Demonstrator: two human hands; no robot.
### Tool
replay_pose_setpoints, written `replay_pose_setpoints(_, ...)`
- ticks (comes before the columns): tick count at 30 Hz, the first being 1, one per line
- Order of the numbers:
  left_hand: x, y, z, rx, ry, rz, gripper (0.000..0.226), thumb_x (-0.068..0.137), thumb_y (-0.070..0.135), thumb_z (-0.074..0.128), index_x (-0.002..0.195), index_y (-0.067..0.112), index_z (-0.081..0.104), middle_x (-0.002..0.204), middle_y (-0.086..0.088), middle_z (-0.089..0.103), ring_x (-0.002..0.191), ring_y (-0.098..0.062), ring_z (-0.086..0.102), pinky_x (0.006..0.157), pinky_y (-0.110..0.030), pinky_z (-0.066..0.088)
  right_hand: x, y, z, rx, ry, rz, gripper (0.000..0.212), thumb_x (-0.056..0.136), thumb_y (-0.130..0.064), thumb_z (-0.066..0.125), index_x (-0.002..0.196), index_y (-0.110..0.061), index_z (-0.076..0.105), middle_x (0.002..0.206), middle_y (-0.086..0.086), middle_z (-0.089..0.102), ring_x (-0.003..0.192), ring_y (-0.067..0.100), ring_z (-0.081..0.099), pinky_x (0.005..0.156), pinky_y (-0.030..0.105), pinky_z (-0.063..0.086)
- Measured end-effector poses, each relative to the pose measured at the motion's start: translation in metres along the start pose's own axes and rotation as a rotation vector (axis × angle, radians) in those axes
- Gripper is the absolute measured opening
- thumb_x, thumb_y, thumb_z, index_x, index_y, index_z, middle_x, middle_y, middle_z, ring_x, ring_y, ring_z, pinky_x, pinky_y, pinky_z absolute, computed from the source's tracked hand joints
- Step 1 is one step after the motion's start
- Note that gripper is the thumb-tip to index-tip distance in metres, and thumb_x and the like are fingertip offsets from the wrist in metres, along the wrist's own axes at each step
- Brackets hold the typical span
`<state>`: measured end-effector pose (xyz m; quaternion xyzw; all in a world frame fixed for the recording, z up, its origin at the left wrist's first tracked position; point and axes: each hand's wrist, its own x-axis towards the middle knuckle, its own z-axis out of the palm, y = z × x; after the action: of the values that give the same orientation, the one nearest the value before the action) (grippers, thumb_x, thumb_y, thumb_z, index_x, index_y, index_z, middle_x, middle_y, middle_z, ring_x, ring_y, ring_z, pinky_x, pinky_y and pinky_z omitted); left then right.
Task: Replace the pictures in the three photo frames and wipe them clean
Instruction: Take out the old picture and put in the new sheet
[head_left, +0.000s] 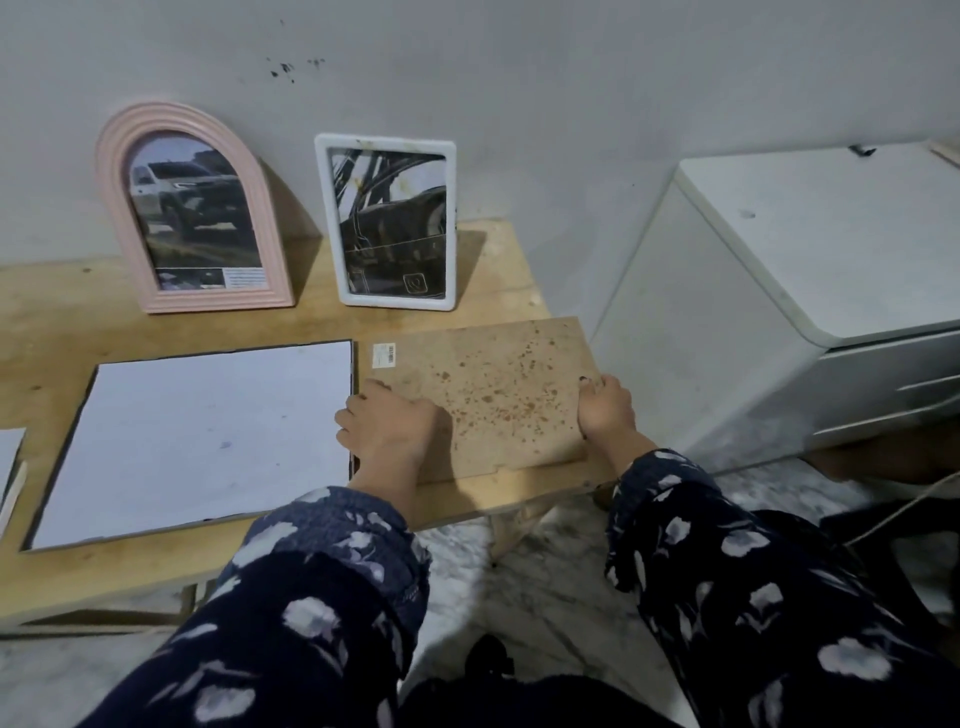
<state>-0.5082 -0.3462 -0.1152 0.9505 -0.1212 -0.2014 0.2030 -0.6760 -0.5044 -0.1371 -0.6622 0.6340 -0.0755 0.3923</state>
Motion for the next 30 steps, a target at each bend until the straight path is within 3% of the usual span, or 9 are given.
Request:
replay_pose_setpoints(5,0.004,0.004,-0.009,-0.166,0.099,-0.012,0.059,0.080,0.035,0.061,0.132,0.016,0.041,0.134,-0.012,0.043,0.126,-0.035,0.037,0.104,-0.045,0.030,-0.007,-0.005,-0.005,0.085,0.098,0.024,0.039,0.102,-0.023,0.035,0.137,-0.007,0.035,0.141,0.014,0.035,0.124,0.037,0.044,0.106,0.046,0.035)
replay_pose_setpoints(9,0.011,-0.005,-0.025,-0.340,0.108,0.072,0.052,0.088,0.030,0.059,0.133,0.015,0.037,0.134,-0.010,0.037,0.112,-0.033,0.054,0.096,-0.043,0.047,-0.018,-0.018,-0.001,0.161,0.110,-0.003,0.032,0.100,-0.024,0.033,0.130,-0.011,0.036,0.135,0.010,0.042,0.116,0.034,0.050,0.103,0.049,0.039)
replay_pose_setpoints(11,0.015,-0.017,-0.037,-0.363,0.125,0.087,0.048,0.091,0.028,0.056,0.133,0.014,0.038,0.134,-0.010,0.034,0.110,-0.033,0.055,0.094,-0.041,0.049,-0.026,-0.028,0.007,0.171,0.091,-0.040,0.027,0.099,-0.025,0.032,0.122,-0.014,0.038,0.127,0.010,0.048,0.107,0.032,0.054,0.097,0.051,0.044)
replay_pose_setpoints(15,0.030,-0.062,-0.066,-0.348,0.186,0.052,0.044,0.092,0.029,0.053,0.132,0.016,0.040,0.136,-0.009,0.034,0.111,-0.033,0.055,0.098,-0.045,0.047,-0.052,-0.059,0.038,0.103,0.083,-0.124,0.028,0.098,-0.020,0.032,0.122,-0.011,0.043,0.117,0.009,0.056,0.095,0.028,0.056,0.083,0.039,0.047)
replay_pose_setpoints(21,0.059,-0.141,-0.119,-0.293,0.251,-0.006,0.037,0.095,0.031,0.050,0.128,0.015,0.050,0.135,-0.011,0.037,0.108,-0.034,0.056,0.098,-0.045,0.047,-0.104,-0.106,0.104,-0.046,0.037,-0.255,0.049,0.097,-0.016,0.031,0.146,-0.023,0.031,0.141,0.007,0.041,0.125,0.031,0.047,0.104,0.043,0.039)
replay_pose_setpoints(25,0.076,-0.187,-0.150,-0.266,0.261,-0.020,0.036,0.094,0.031,0.050,0.125,0.013,0.055,0.135,-0.013,0.039,0.108,-0.033,0.057,0.095,-0.040,0.047,-0.133,-0.129,0.145,-0.140,0.011,-0.302,0.052,0.097,-0.015,0.031,0.148,-0.026,0.028,0.139,0.008,0.041,0.119,0.031,0.049,0.098,0.040,0.041)
replay_pose_setpoints(30,0.102,-0.236,-0.179,-0.243,0.135,0.029,0.043,0.088,0.036,0.054,0.125,0.016,0.057,0.135,-0.011,0.047,0.109,-0.029,0.058,0.097,-0.041,0.049,-0.160,-0.142,0.191,-0.095,0.014,-0.290,0.050,0.095,-0.014,0.034,0.144,-0.025,0.037,0.134,0.008,0.045,0.114,0.031,0.053,0.097,0.040,0.046)
